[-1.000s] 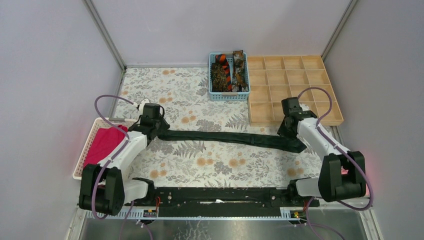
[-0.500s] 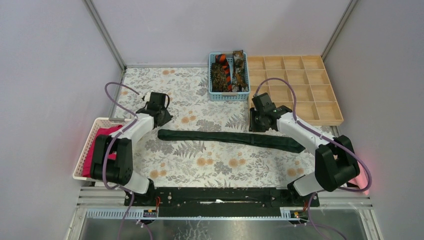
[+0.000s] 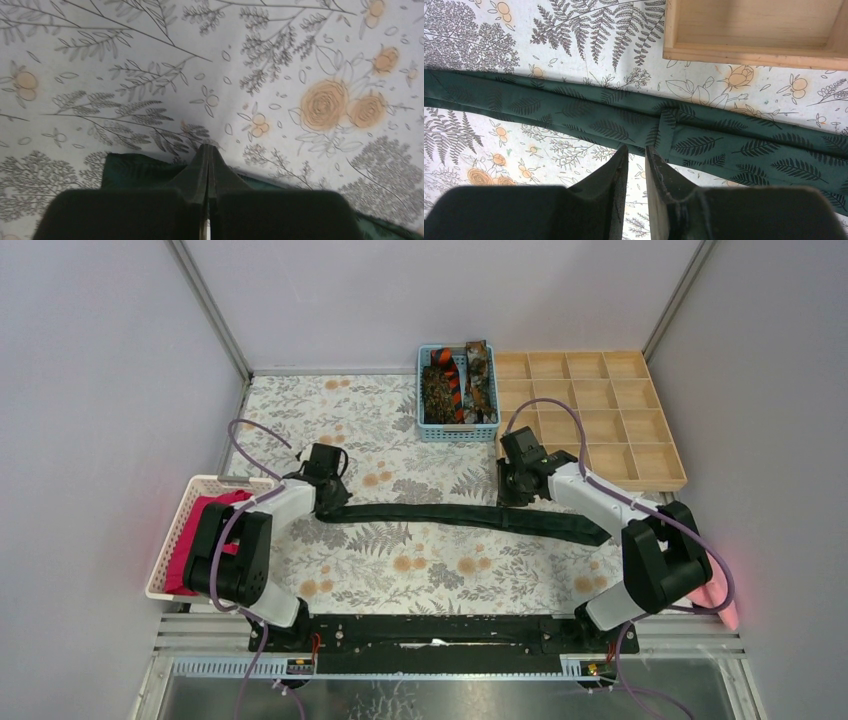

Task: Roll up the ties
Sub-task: Flatten out the tie at the center of the board.

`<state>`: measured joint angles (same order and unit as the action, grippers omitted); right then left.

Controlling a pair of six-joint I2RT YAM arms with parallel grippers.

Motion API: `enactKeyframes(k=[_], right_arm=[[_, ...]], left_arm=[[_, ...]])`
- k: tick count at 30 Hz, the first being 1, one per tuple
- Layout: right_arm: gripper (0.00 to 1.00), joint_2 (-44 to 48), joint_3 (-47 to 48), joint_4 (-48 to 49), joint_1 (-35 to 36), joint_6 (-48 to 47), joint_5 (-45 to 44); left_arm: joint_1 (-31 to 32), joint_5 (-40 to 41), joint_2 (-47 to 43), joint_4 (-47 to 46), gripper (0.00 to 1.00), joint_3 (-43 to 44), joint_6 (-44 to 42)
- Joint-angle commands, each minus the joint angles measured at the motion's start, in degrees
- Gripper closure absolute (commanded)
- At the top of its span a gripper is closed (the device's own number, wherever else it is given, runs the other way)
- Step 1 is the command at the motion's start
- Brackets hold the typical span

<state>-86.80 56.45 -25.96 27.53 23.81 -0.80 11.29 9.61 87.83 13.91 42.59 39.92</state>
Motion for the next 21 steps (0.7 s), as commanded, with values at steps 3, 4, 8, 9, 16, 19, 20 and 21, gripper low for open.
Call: enactKeyframes(k=[3, 4, 8, 9, 16, 19, 20, 21], right_arm=[[0.77, -3.31, 1.42, -3.11, 0.68, 1.99, -5.17], [0.79, -3.29, 0.86, -3.42, 0.64, 3.03, -6.30], [0.86, -4.84, -1.26, -4.12, 0.62, 6.83, -7.60], [0.88, -5.92, -1.52, -4.48, 0.63, 7.51, -8.79], [0.91, -11.21, -3.94, -3.81, 0.23, 10.58, -11.96], [0.91, -11.46, -5.65, -3.82, -0.57, 12.36, -12.46], [0.91, -11.35, -6.28, -4.41, -1.26, 13.06, -13.14], [0.92, -11.04, -6.67, -4.93, -1.83, 13.58, -13.67]], left_arm=[[1.83, -1.20, -3.95, 1.42, 0.98, -1.47, -0.34], [1.95, -1.77, -4.25, 1.64, 0.98, -1.58, -0.32], [2.24, -2.88, -4.35, 1.91, 0.98, -2.17, -0.27], [2.22, -2.80, -4.32, 1.77, 0.98, -2.30, -0.42], [2.33, -3.65, -4.07, 1.29, 0.98, -1.90, -1.20], [2.46, -4.40, -3.96, 0.82, 0.98, -1.82, -1.04], [2.68, -4.62, -3.84, 0.59, 0.98, -1.84, -0.99], [2.94, -4.82, -3.66, 0.29, 0.98, -1.89, -0.99]])
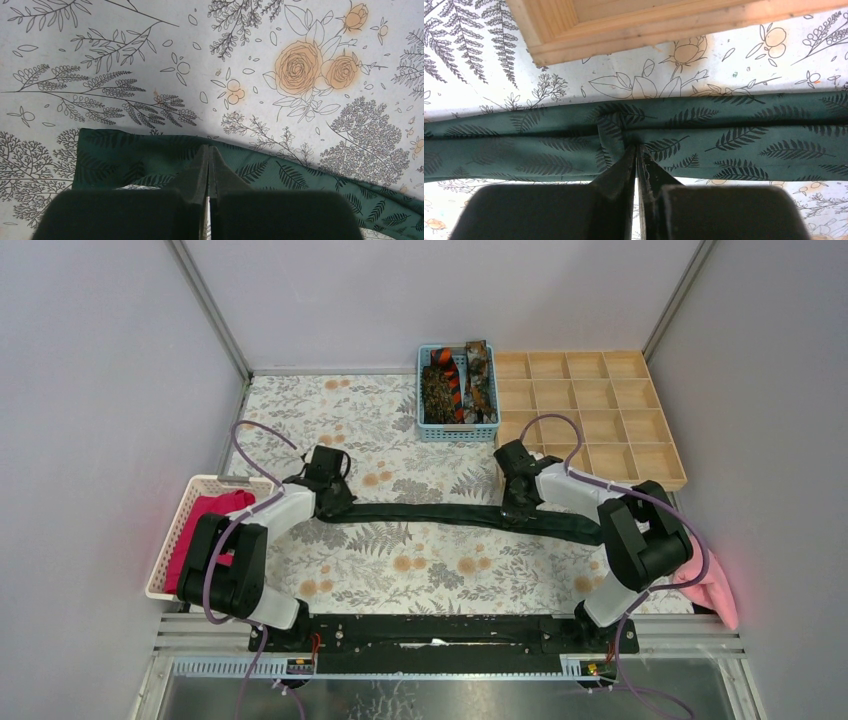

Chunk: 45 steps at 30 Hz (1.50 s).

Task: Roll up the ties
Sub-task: Flatten out the tie at the center of the board.

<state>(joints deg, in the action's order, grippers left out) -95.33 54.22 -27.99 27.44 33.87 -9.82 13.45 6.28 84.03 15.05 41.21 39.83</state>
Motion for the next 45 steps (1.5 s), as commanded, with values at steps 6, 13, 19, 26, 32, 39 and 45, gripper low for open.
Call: enactKeyframes(k=[6, 13, 19, 26, 32, 39, 45], right_arm=[[0.91, -0.39, -3.68, -10.94, -2.98, 5.97, -12.35], [0.89, -0.62, -2.80, -16.79, -5.70, 6.32, -13.95], [0.88, -0.59, -2.87, -18.94, -8.08, 7.75, -15.92], [0.89, -2.77, 0.15, -19.29, -12.44, 6.30, -17.30], [0.89, -4.91, 3.89, -17.18, -14.39, 3.73, -20.03], [0.89, -6.50, 5.88, -11.32, -15.37, -0.44, -18.61], [0.86, -6.25, 7.04, -6.69, -16.03, -3.86, -16.79]], left_arm=[[3.20, -2.68, 2.83, -2.67, 0.99, -0.52, -0.53], [7.98, -3.59, 6.28, -4.48, 1.00, 0.25, 0.94], [12.36, -4.15, 8.37, -5.82, 1.00, 0.06, 2.31], [17.55, -4.61, 10.32, -6.52, 1.00, 0.32, 4.67], [20.76, -4.71, 11.14, -7.11, 1.00, -0.36, 5.66], [22.76, -4.64, 12.15, -8.19, 1.00, -0.04, 6.89], [23.89, -3.80, 12.45, -7.47, 1.00, 0.29, 7.60]])
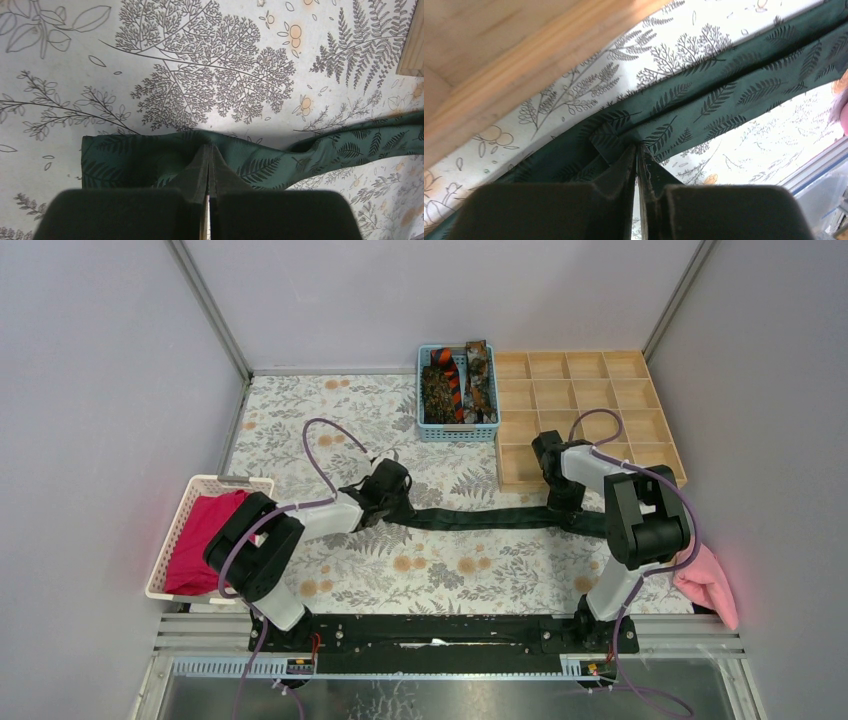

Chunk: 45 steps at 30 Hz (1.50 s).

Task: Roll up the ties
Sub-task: Flatten out the tie at the center of the board.

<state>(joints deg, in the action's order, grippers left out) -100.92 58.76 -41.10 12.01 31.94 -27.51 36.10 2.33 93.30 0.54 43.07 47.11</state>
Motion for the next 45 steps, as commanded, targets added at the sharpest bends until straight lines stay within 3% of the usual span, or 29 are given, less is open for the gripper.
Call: enactKeyframes(k=[1, 13, 21, 23, 26, 39, 42, 45], right_arm=[[0.86, -0.80, 3.43, 6.01, -0.66, -2.61, 0.91], [0.70, -3.70, 4.29, 1.75, -1.08, -8.59, 2.15], [0.68, 5.24, -1.37, 5.10, -0.94, -6.43, 6.36], [0.58, 7.21, -1.37, 4.51, -0.96, -5.03, 4.77], [0.53, 8.97, -1.32, 4.23, -0.95, -4.04, 4.44], [0.51, 20.71, -1.53, 5.02, 5.30, -6.61, 7.32], [0.53, 22.28, -1.71, 6.07, 7.54, -7.13, 10.04], [0.54, 22.34, -1.53, 7.97, 11.75, -6.79, 14.02]], left_arm=[[1.25, 0.59, 3.14, 7.43, 1.00, -1.48, 0.41], [1.25, 5.27, -3.33, 12.24, 1.00, -5.82, 1.77], [1.25, 9.99, -8.26, 16.83, 0.99, -8.83, 2.87], [1.26, 10.08, -8.74, 16.60, 0.98, -8.73, 2.45], [1.23, 9.59, -8.17, 15.81, 0.96, -7.22, 1.10], [1.02, 13.00, -14.01, 16.79, 0.68, 2.96, -1.61], [-0.47, 12.66, -15.67, 19.44, 0.71, 2.57, -0.02], [-4.23, 9.17, -19.09, 19.44, 0.88, -0.96, 1.26]])
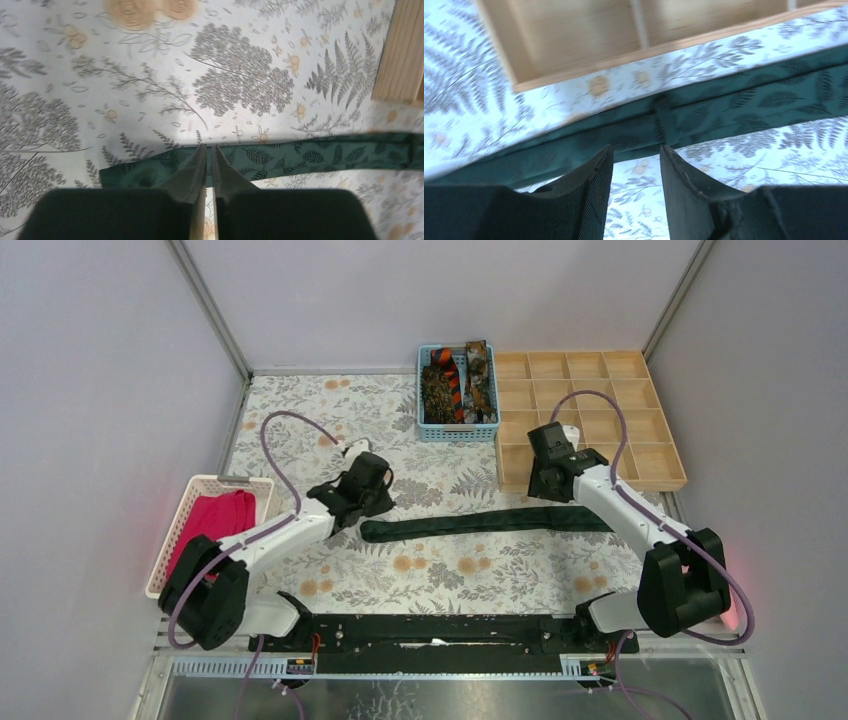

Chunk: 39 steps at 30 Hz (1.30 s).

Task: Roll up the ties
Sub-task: Flatten out the tie at the center of the board.

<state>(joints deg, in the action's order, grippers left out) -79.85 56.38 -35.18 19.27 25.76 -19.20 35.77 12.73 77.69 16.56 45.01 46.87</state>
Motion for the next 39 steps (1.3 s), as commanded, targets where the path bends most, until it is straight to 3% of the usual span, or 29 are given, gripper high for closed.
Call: enactKeyframes(k=[1, 6, 9, 11, 12, 23, 28, 33, 39], right_arm=[[0.53, 0.95, 1.04, 2.65, 5.81, -0.47, 6.41], [0.56, -1.88, 1.06, 5.17, 9.33, -0.33, 8.58], [0.73, -6.23, 1.43, 8.08, 11.70, -1.03, 11.54], [0.90, -9.52, 3.74, 6.98, 14.74, -1.50, 11.41], [0.91, -10.64, 4.76, 6.66, 16.42, -1.81, 10.69], [1.00, -18.81, 8.00, 11.26, 34.65, -4.09, 12.61], [1.00, -22.95, 8.66, 20.73, 35.28, -0.80, 27.92], [1.00, -25.22, 8.43, 29.50, 35.29, 1.12, 32.57], [1.00, -28.65, 8.82, 33.47, 35.31, 2.43, 33.16]], left_arm=[[-5.25, -1.63, -4.65, 3.57, 0.91, -4.11, 1.98], [-7.55, -0.72, -8.83, 5.76, 0.93, -7.88, 2.83], [-8.35, -1.87, -8.36, 2.64, 0.92, -8.89, 1.79], [-8.44, -2.37, -6.75, 0.61, 0.93, -7.80, 0.12], [-8.44, -2.43, -5.83, -0.16, 0.93, -7.02, -0.41], [-11.56, -3.32, 8.23, -3.70, 0.99, 1.68, -7.80], [-13.43, -7.83, 12.24, -4.66, 1.00, 0.35, -8.61], [-13.45, -11.60, 9.92, -6.22, 1.00, -4.19, -7.96], [-13.46, -15.05, 6.31, -5.82, 1.00, -8.32, -7.67]])
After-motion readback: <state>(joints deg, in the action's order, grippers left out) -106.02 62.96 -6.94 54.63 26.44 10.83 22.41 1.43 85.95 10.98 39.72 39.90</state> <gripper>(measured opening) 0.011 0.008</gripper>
